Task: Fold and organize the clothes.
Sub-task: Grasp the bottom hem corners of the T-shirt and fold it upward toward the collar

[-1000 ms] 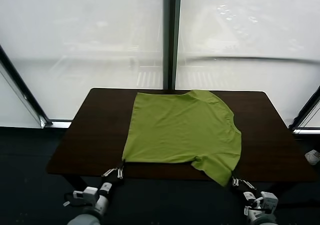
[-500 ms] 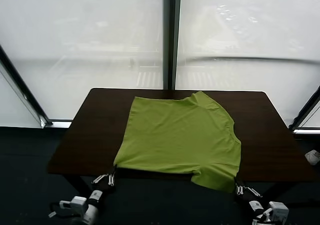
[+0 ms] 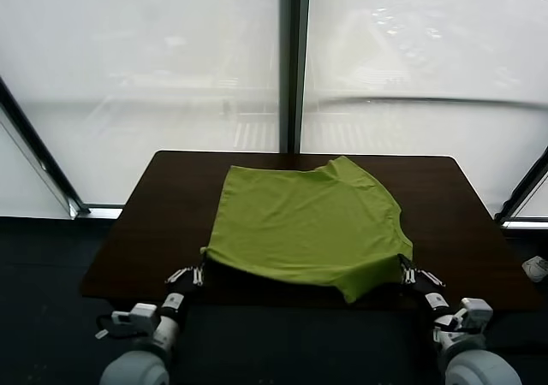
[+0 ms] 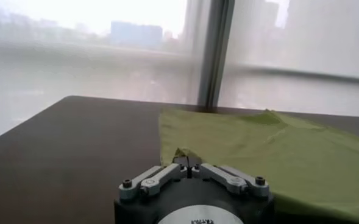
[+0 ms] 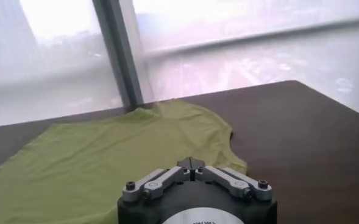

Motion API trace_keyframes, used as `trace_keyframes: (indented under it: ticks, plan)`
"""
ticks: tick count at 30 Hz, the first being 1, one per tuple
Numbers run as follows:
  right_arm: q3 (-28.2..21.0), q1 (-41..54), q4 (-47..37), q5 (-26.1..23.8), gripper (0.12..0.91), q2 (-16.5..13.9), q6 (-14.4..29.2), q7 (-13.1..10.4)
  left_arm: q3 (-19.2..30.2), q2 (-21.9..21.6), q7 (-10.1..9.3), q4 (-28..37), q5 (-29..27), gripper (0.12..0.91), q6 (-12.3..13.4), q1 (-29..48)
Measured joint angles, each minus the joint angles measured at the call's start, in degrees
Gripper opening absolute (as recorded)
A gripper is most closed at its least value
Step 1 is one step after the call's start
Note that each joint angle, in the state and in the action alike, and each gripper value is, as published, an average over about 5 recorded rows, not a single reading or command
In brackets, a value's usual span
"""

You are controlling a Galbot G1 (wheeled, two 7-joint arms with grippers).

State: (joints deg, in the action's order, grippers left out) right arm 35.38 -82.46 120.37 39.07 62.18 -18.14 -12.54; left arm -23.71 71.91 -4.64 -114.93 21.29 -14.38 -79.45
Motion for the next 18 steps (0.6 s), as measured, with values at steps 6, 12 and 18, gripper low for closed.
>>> trace_keyframes:
  ticks: [6,12,18]
  plan:
    - [-2.3,6.1,-5.7,-1.1,0.139,0.0,1.6,1.0,1.9,-0.3,0.23,5.3,0.5,0.149,0.4,6.5]
    - [-5.0,10.8,-11.6,-2.6,0.139,1.1,0.9,0.6,3.6,-1.1,0.45,10.3,1.0,0.149,0.6,11.4]
    - [-6.8,14.4,-17.3,-2.7,0.139,2.1,0.6,0.7,4.8,-2.2,0.55,14.4,1.5,0.149,0.7,14.8]
